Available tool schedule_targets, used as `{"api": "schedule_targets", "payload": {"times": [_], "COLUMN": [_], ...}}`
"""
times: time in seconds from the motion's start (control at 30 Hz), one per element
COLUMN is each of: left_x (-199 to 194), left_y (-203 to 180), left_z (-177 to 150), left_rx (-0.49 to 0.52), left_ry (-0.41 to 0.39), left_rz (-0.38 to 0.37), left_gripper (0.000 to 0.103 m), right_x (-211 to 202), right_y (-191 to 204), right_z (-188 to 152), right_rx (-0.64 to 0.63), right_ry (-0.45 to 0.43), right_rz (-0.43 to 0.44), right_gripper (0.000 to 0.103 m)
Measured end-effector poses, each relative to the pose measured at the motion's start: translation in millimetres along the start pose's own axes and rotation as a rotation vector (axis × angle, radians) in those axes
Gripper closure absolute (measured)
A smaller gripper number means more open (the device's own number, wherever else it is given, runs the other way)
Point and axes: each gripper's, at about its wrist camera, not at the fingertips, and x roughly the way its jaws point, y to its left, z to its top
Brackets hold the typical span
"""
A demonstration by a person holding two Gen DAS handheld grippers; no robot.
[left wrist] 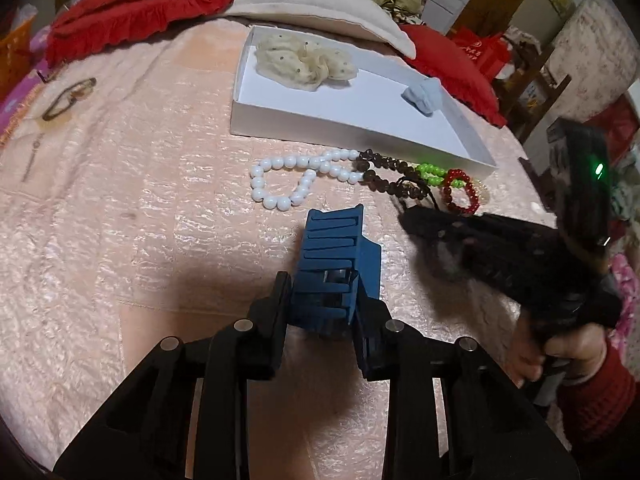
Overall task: Organize jewelry
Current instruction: 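Grasp the blue claw clip with the left gripper while the right grasps black hair ties, then drop the claw clip into the tray with the left gripper while the right drops the hair ties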
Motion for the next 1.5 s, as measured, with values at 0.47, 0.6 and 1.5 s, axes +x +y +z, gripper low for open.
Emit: {"api": "schedule_targets", "payload": {"times": [0.47,0.6,1.5], "left_x": [-58,-65,62], "left_y": [-21,-19,7], "left_z": [13,33,158], "left_rx": [0.01,0.0,0.018], "left_ry": [-0.109,-0.128,-0.036], "left_rz": [0.003,0.015,0.221], "left_gripper": [0.076,0.076,0.075], "right_x": [-82,-102,42], "right_y": [-32,-39,-109], "right_z": [19,38,171], "right_rx": [0.206,0.215,0.343], "right_ry": [-0.159,-0.203,-0.024], "right_rz": [0.178,0.196,0.111], "right_gripper": [0.1,0.1,0.1]}}
